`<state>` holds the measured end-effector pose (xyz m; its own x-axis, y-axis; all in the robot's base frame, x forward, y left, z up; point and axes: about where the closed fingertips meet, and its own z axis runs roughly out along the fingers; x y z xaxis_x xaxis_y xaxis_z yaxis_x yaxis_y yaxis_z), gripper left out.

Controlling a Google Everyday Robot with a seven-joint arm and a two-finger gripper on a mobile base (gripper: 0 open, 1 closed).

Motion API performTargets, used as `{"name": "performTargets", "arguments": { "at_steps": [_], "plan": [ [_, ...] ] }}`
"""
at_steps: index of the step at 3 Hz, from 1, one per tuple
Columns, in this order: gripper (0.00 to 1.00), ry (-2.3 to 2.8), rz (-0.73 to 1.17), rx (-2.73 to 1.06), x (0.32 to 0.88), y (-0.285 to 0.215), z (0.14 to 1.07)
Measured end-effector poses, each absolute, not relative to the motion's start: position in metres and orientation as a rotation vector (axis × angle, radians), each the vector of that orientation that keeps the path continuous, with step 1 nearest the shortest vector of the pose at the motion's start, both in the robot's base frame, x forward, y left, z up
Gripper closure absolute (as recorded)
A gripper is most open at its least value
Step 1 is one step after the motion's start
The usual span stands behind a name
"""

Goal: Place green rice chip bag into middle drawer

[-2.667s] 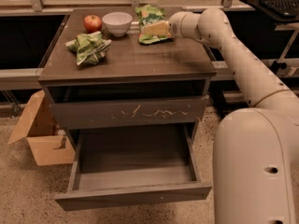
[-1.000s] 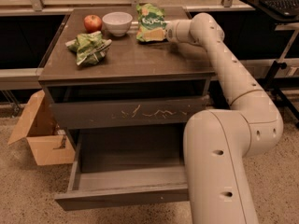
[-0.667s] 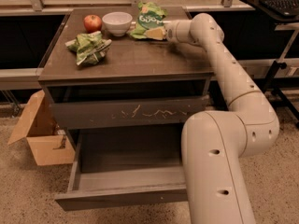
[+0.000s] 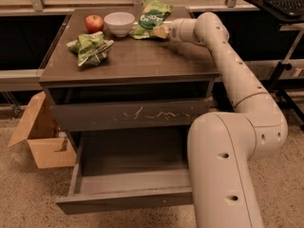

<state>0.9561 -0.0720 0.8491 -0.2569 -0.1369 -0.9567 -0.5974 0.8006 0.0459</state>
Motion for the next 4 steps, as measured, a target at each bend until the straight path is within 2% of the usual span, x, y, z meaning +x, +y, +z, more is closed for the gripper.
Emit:
{"name": "performTargets", "arguments": {
  "at_steps": [1,2,4],
  "plan": [
    [1.0,1.718,0.507,-0.583,0.939,-0.067,0.883],
    [1.0,1.647,0.566,-0.591,0.911,-0.046,0.894],
    [1.0,1.621,0.588,-0.621,0.895,-0.05,0.9]
  ]
}}
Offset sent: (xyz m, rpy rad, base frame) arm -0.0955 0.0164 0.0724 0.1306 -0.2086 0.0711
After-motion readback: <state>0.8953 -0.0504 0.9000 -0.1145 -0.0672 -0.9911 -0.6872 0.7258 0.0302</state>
